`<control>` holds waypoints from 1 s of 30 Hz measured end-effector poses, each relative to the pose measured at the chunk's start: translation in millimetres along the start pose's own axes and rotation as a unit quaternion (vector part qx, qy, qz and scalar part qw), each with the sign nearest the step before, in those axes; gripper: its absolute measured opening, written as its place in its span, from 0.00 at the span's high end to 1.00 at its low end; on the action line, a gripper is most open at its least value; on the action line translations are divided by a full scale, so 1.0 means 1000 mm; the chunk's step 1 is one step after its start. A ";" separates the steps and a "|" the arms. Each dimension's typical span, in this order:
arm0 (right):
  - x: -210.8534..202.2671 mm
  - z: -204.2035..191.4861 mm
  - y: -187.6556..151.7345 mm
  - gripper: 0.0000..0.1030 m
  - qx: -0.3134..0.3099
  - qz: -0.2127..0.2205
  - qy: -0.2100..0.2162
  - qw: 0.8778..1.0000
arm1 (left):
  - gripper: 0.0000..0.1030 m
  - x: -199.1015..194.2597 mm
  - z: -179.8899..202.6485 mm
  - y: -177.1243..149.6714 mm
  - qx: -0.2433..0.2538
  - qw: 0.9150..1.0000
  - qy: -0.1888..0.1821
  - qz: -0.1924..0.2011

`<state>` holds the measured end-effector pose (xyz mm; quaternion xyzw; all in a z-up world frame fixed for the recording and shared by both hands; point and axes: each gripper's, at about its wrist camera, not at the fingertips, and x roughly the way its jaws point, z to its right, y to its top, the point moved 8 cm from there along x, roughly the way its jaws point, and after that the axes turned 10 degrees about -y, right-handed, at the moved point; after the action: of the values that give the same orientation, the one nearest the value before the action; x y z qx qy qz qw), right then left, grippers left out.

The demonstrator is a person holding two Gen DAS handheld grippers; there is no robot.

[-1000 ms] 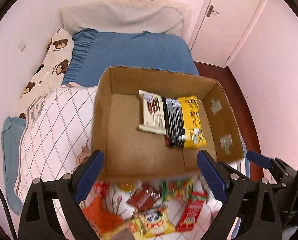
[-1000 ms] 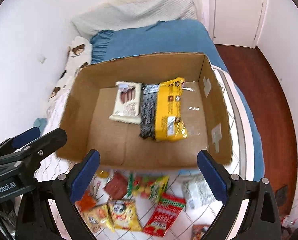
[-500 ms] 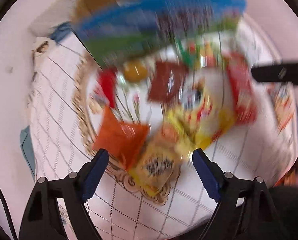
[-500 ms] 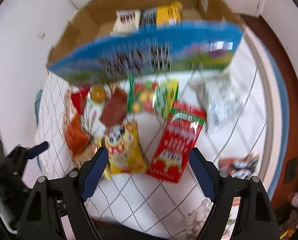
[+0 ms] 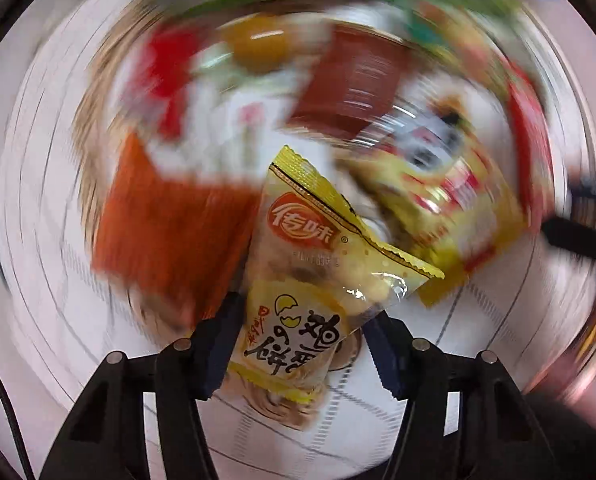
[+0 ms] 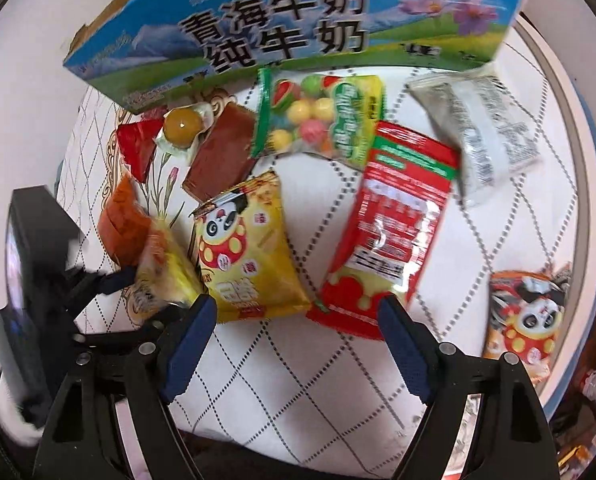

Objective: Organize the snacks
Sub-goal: 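Grasp the yellow chicken-cracker bag with the left tool while the right tool grasps the panda snack bag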

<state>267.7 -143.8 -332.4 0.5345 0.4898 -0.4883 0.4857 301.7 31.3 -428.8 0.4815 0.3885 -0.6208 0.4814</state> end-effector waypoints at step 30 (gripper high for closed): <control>0.038 -0.004 -0.033 0.37 -0.021 -0.047 -0.008 0.999 | 0.37 0.017 0.010 -0.017 -0.148 0.982 -0.116 0.005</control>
<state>236.2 -135.9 -371.4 0.4964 0.5210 -0.5045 0.4770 282.1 22.4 -442.3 0.3312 0.4156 -0.6057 0.5922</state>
